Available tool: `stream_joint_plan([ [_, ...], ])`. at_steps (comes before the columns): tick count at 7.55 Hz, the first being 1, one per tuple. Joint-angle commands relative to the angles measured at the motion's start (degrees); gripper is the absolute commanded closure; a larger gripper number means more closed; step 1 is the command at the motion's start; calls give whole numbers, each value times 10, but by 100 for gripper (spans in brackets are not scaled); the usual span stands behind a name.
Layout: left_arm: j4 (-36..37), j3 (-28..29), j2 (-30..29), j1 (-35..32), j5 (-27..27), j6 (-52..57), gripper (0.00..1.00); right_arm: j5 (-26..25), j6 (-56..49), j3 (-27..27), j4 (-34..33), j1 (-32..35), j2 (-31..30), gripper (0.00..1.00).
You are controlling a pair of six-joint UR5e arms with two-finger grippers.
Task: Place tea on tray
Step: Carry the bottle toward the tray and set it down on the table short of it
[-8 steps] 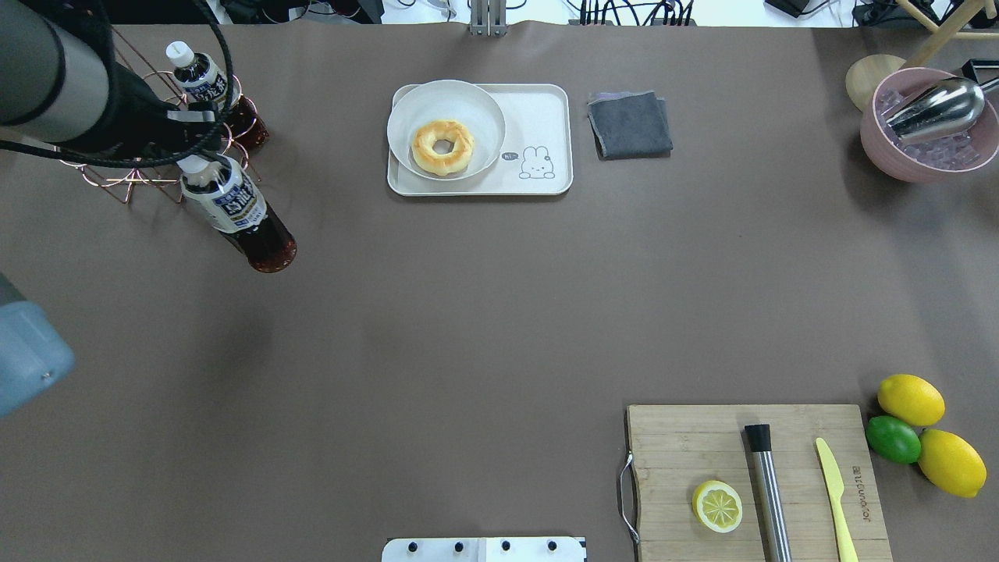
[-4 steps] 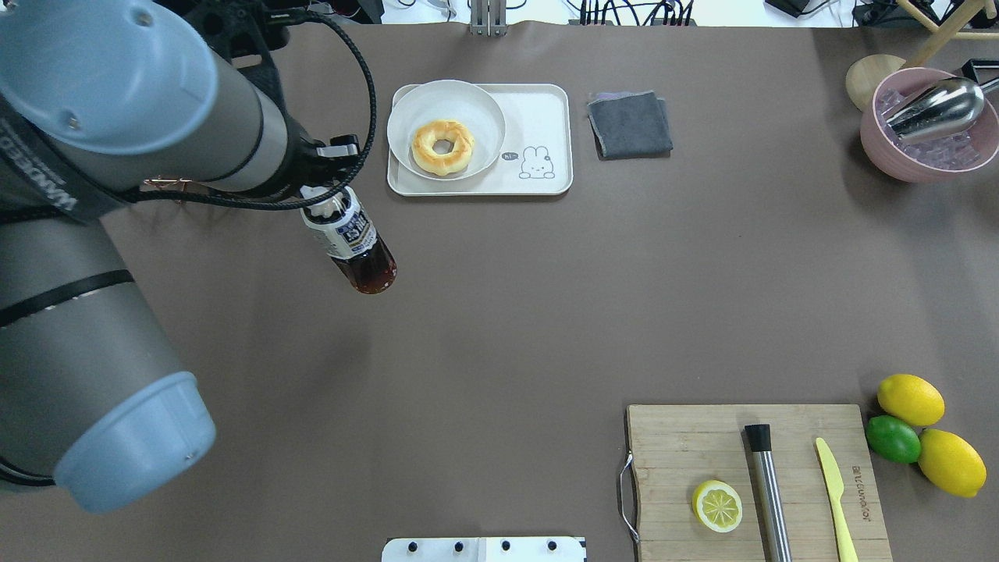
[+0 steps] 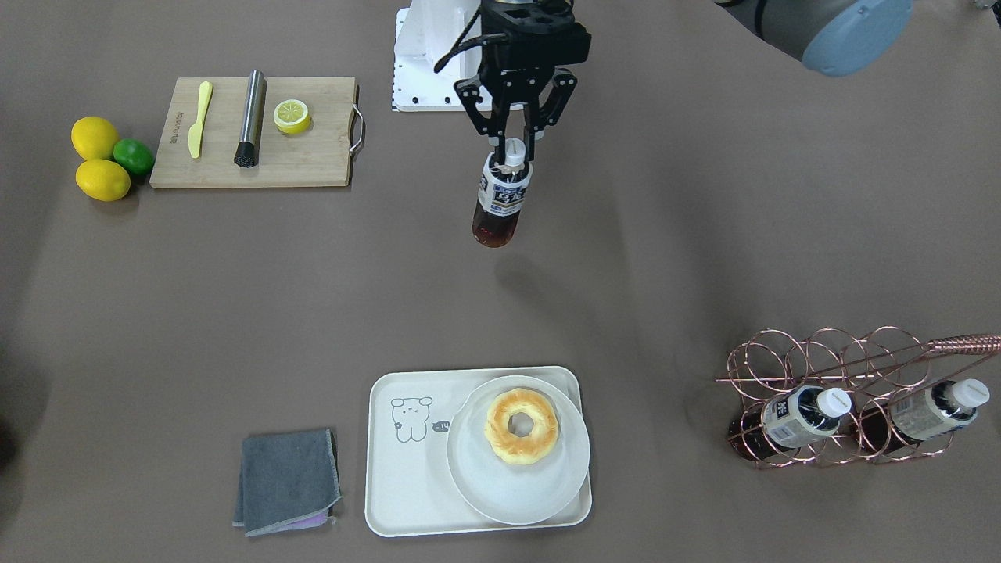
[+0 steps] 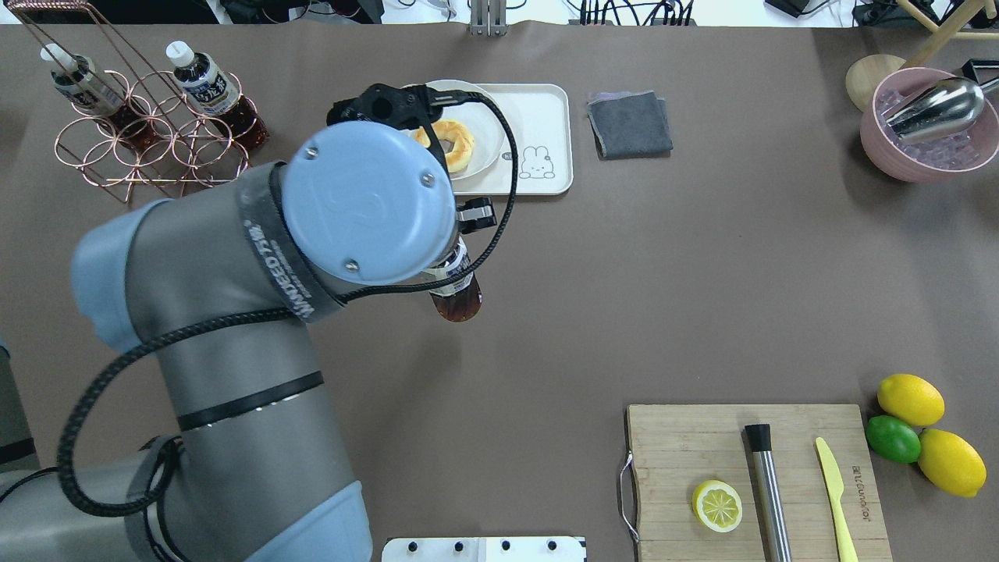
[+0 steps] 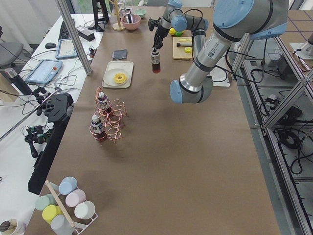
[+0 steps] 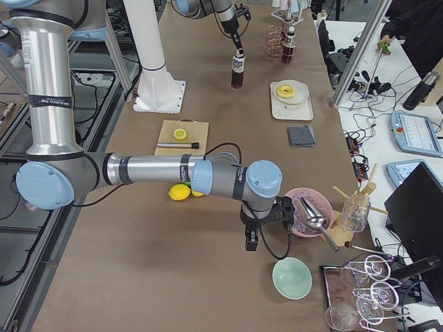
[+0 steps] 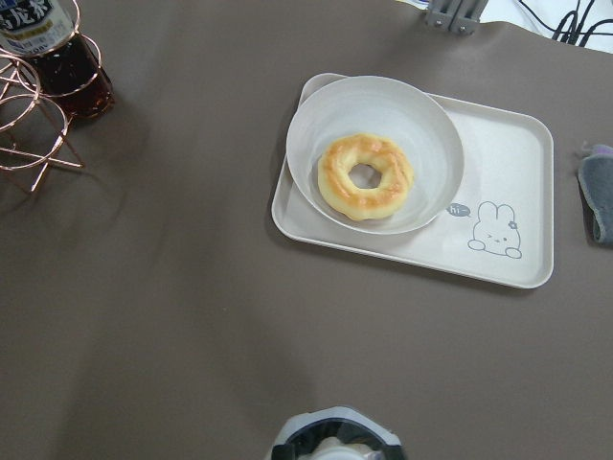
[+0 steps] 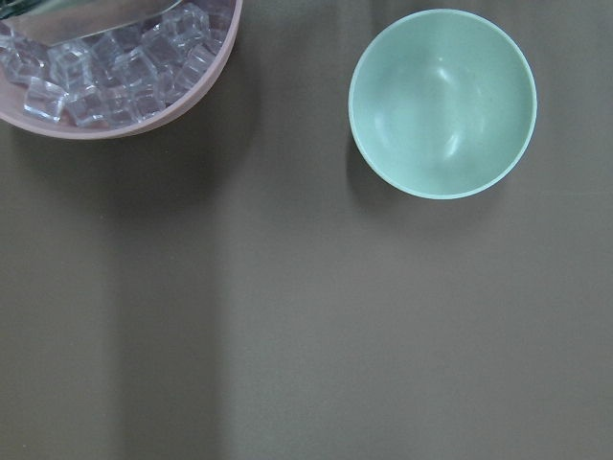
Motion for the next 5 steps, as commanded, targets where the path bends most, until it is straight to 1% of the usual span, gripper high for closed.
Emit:
stream_joint_plan([
  [1, 6, 39, -27, 47, 57, -18, 100, 0, -2, 3, 2, 10, -10, 0],
  [5, 0, 55, -20, 70, 65, -21, 100, 0, -2, 0, 12, 13, -17, 0],
])
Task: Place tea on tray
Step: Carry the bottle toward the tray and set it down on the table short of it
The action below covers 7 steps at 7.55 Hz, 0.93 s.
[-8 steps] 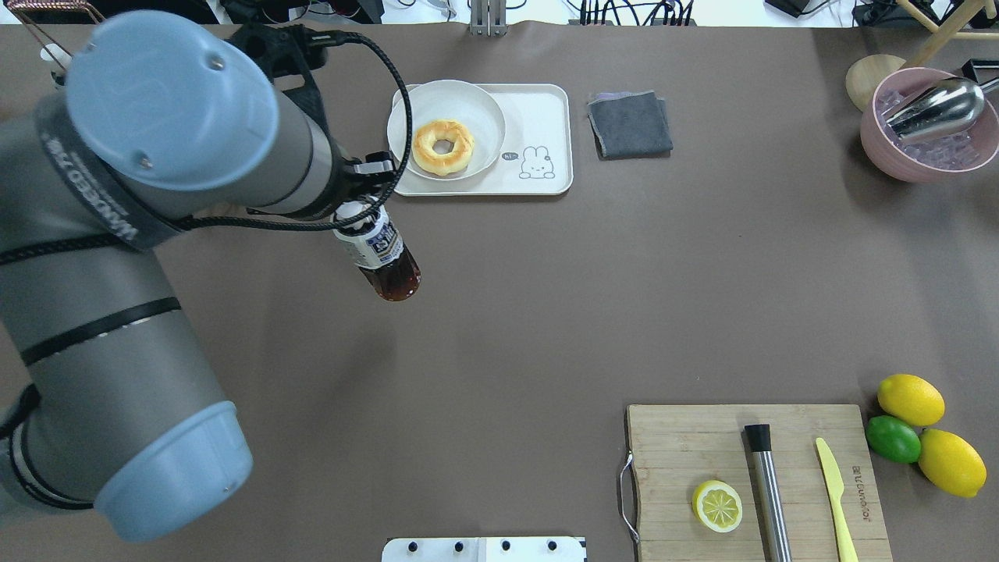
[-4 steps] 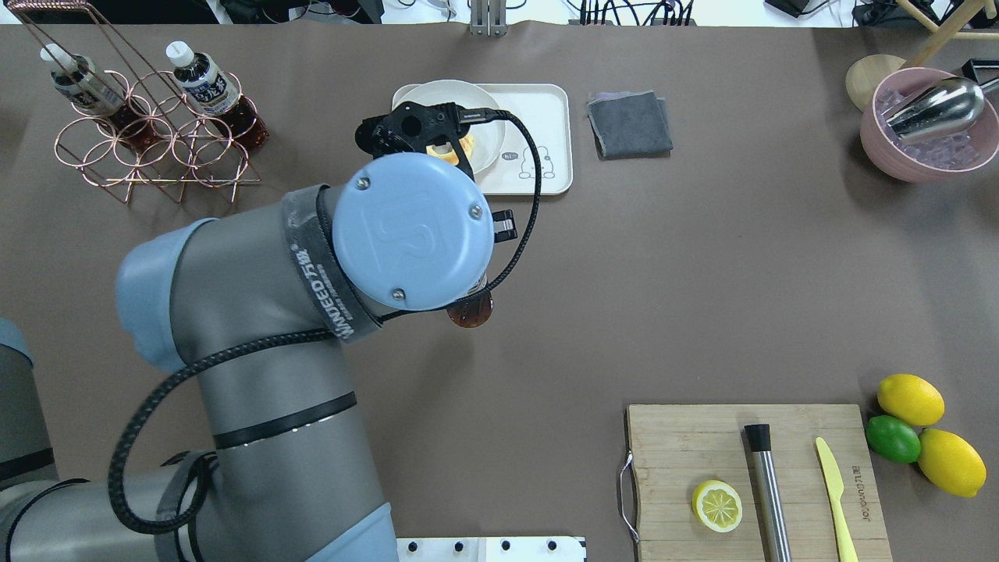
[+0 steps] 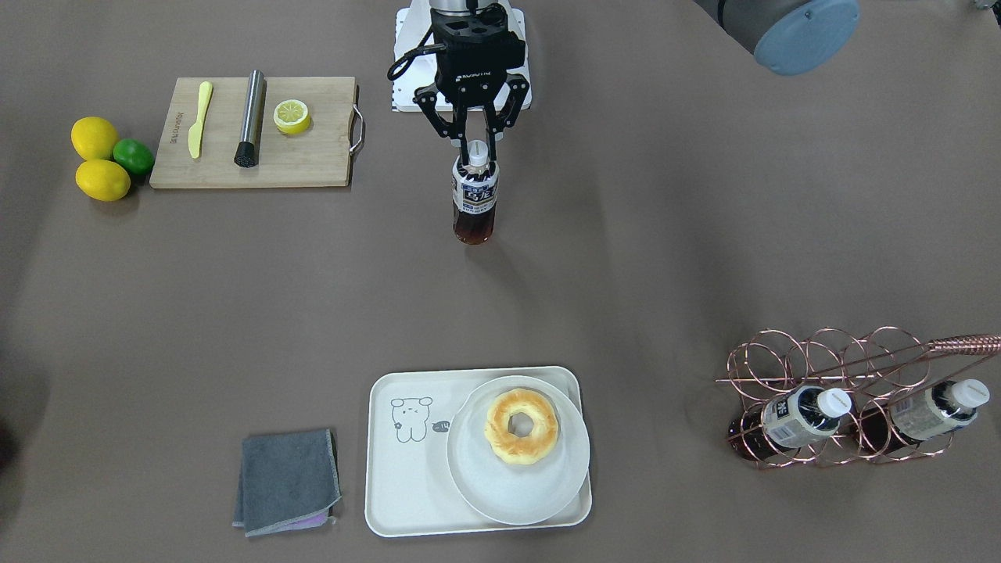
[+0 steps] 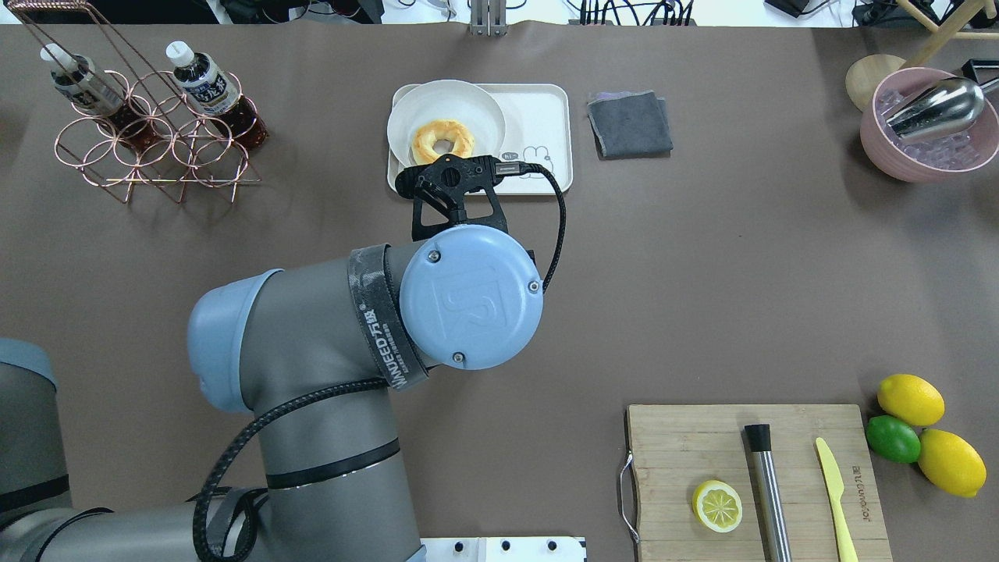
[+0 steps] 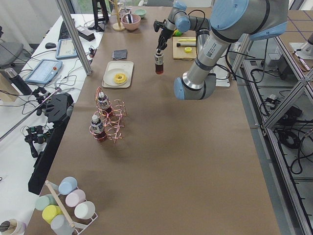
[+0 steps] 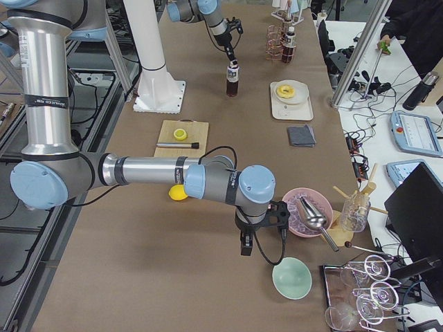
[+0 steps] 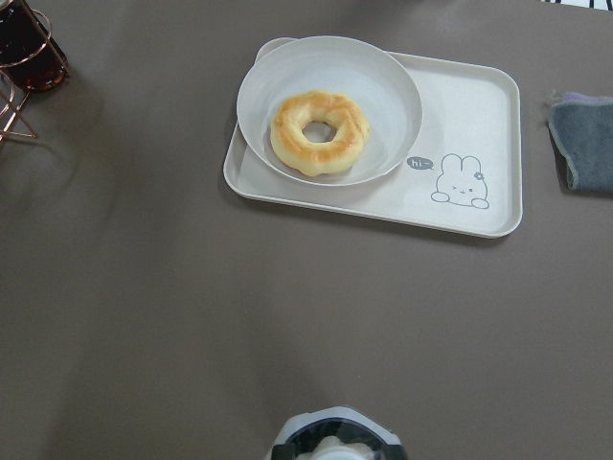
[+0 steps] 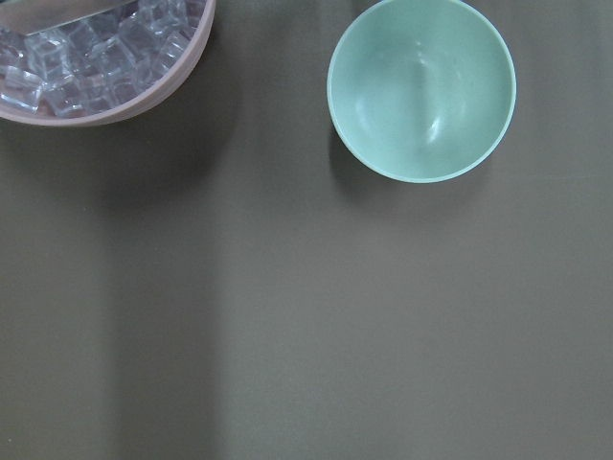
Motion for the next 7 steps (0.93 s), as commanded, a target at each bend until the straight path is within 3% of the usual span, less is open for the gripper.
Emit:
stream_joint_plan([
  [1, -1, 6, 6, 18, 15, -1, 100, 0, -1, -3, 2, 3, -1, 0],
  [6, -10, 6, 13, 19, 17, -1, 100, 0, 0, -3, 2, 6, 0, 0],
  [7, -10, 7, 14, 19, 18, -1, 65, 0, 1, -3, 2, 6, 0, 0],
])
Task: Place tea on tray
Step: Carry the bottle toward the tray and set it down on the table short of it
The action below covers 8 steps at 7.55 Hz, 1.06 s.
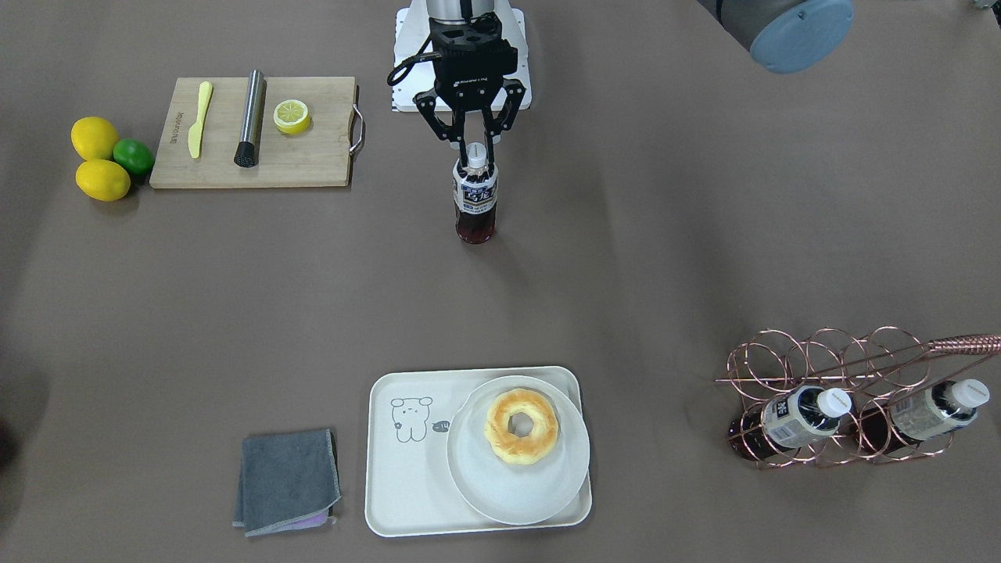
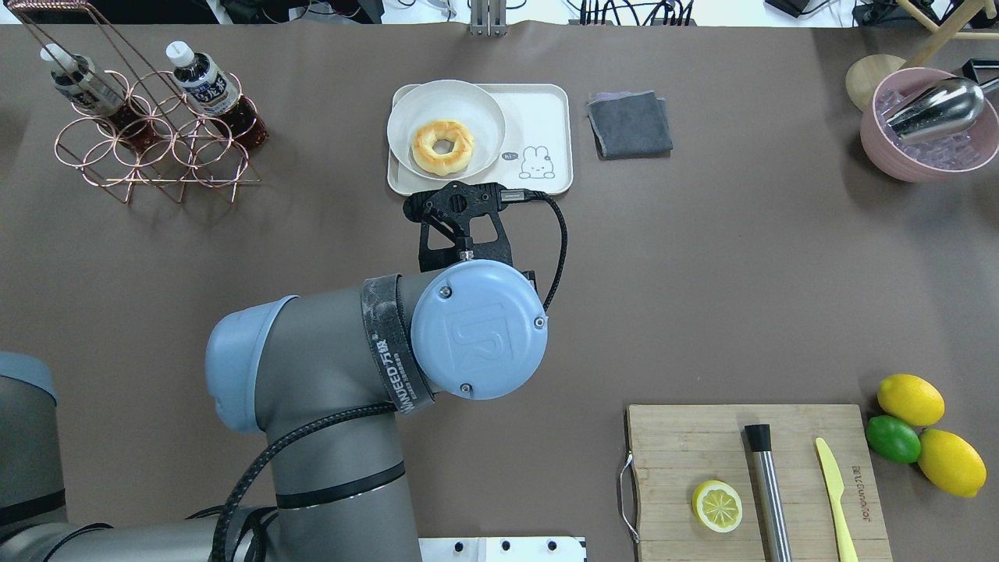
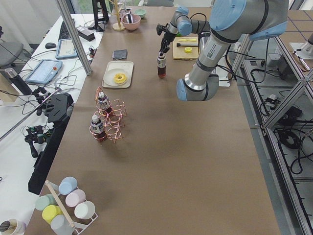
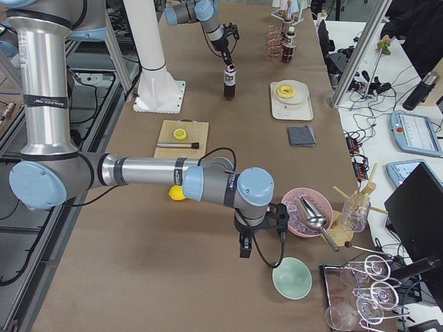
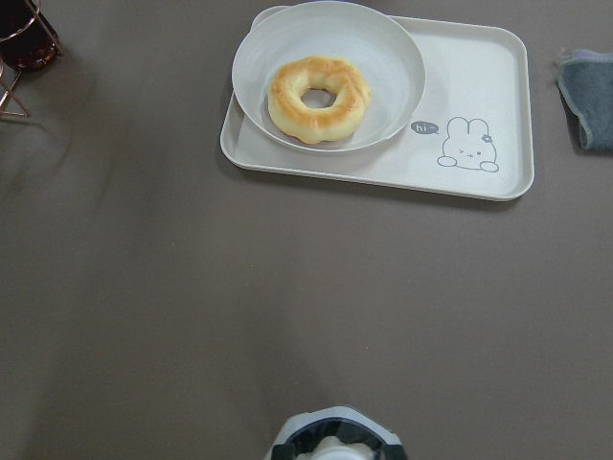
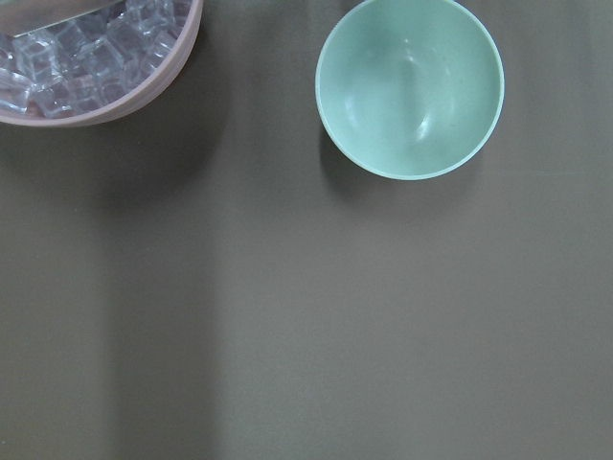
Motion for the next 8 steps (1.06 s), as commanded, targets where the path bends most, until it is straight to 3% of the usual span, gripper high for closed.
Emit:
stream_joint_plan([
  [1, 0, 1, 3, 0, 2, 1, 31, 0, 3, 0, 0, 1, 1, 0],
  [2, 0, 7, 3, 0, 10, 0, 3, 0, 4, 0, 0, 1, 2, 0],
  [5, 0, -15, 0, 0, 18, 31, 3, 0, 5, -1, 0, 1, 9, 0],
  [6, 4, -58, 2, -5, 15, 84, 3, 0, 5, -2, 1, 1, 10, 0],
  [8, 0, -86, 37, -22, 4, 111, 3, 0, 5, -2, 0, 1, 10, 0],
])
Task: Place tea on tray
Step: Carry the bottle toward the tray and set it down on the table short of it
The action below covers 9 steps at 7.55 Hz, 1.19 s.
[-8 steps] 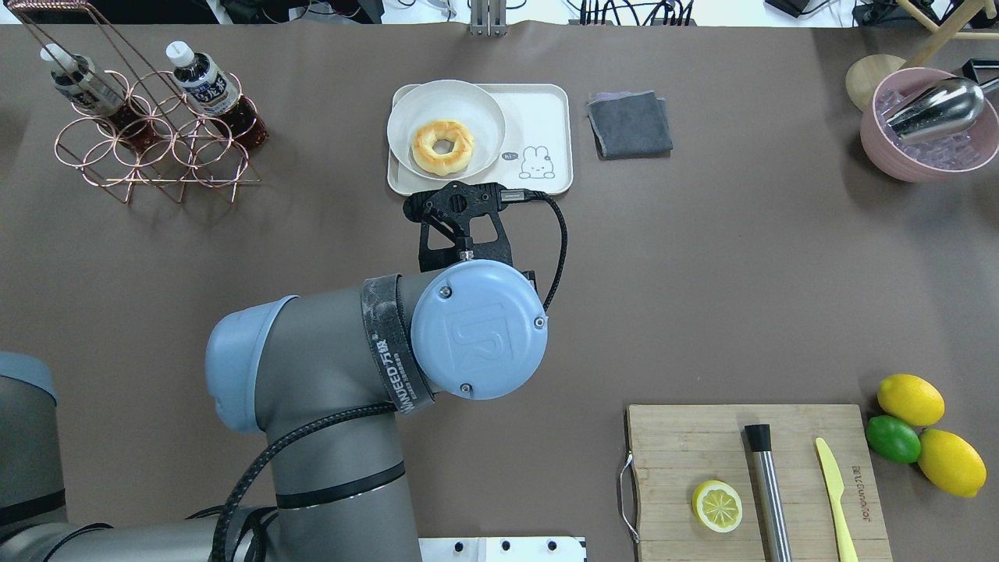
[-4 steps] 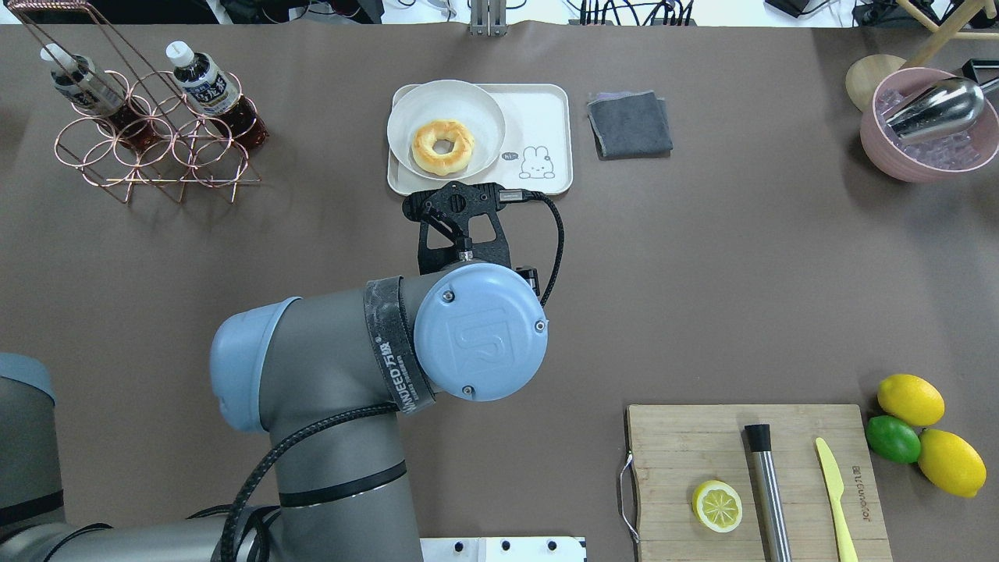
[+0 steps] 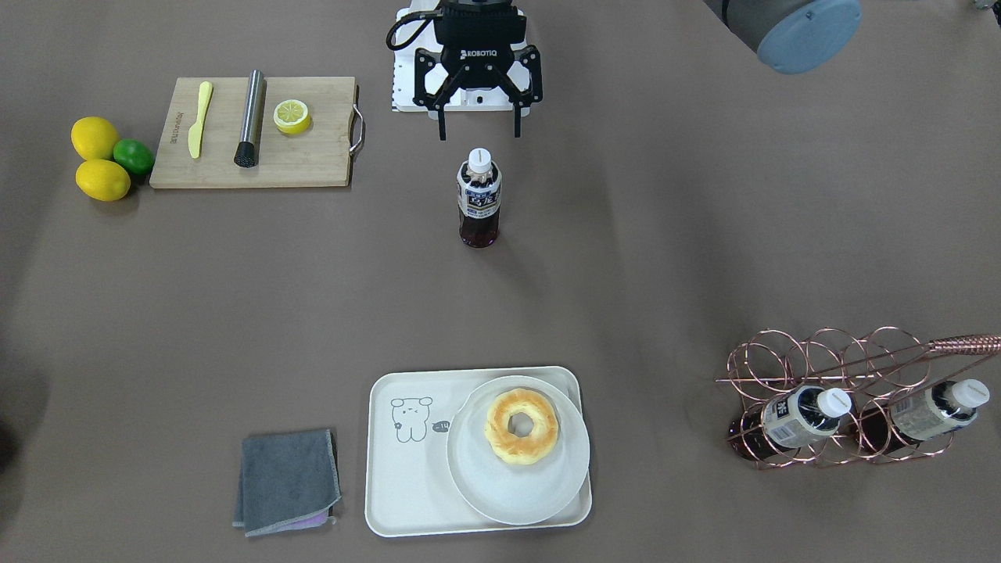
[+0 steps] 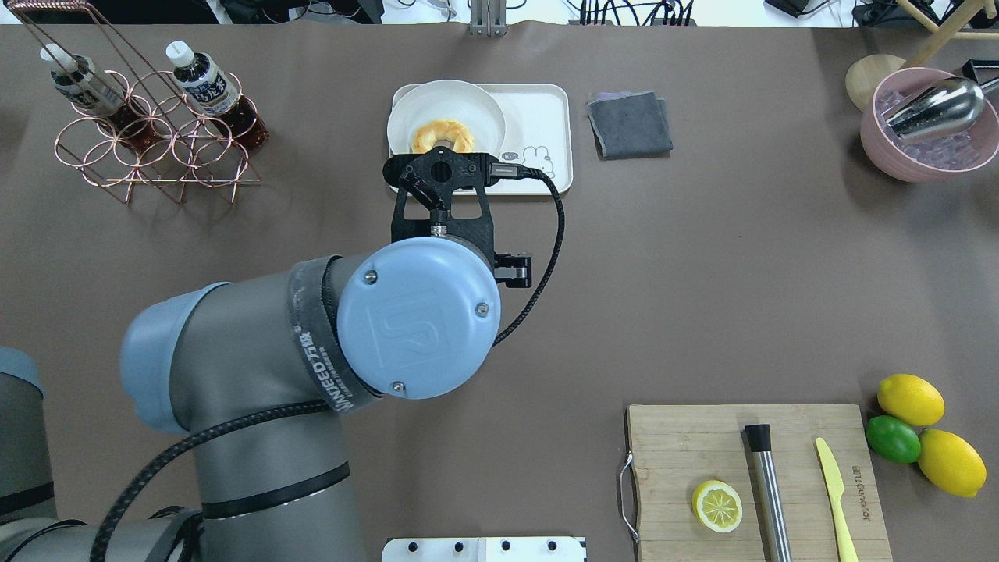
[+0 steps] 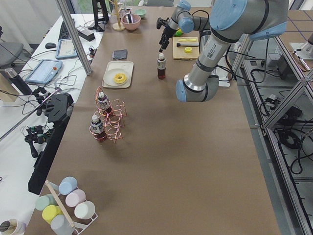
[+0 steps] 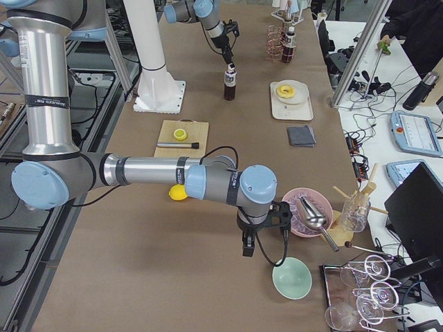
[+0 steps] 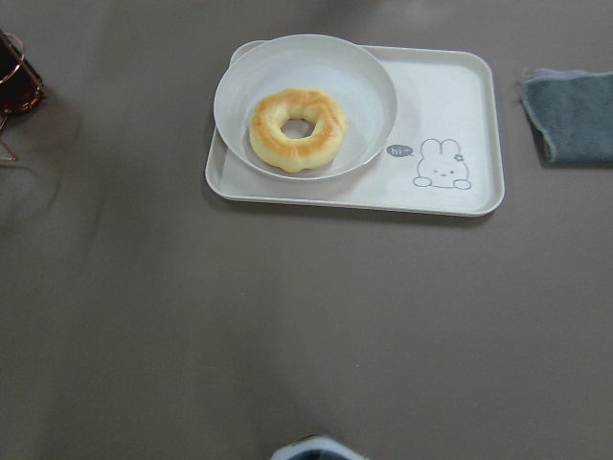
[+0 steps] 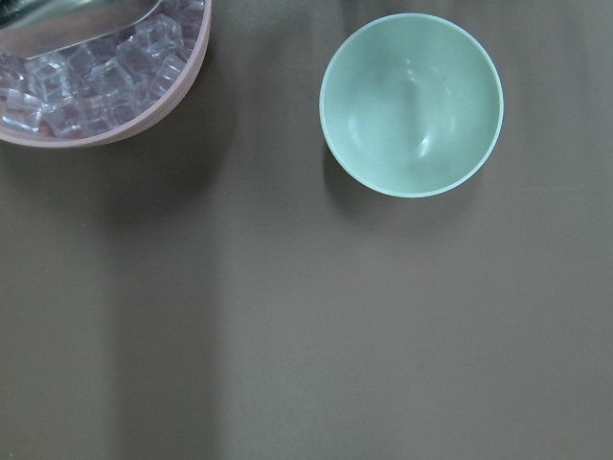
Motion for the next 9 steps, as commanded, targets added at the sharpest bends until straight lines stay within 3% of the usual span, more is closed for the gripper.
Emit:
stream_joint_plan([
  [1, -6, -42, 62, -11, -2, 28, 3, 0, 0, 1, 0, 0, 0, 0],
  [4, -60, -55, 114, -41, 8, 28, 3, 1, 1, 5, 0, 1, -4, 0],
  [7, -65, -104, 215, -56, 1, 28, 3, 19, 3, 8, 0, 1, 1, 0],
  [9, -67, -137, 275, -104, -75, 48, 3, 50, 6, 50, -6, 1, -1, 0],
])
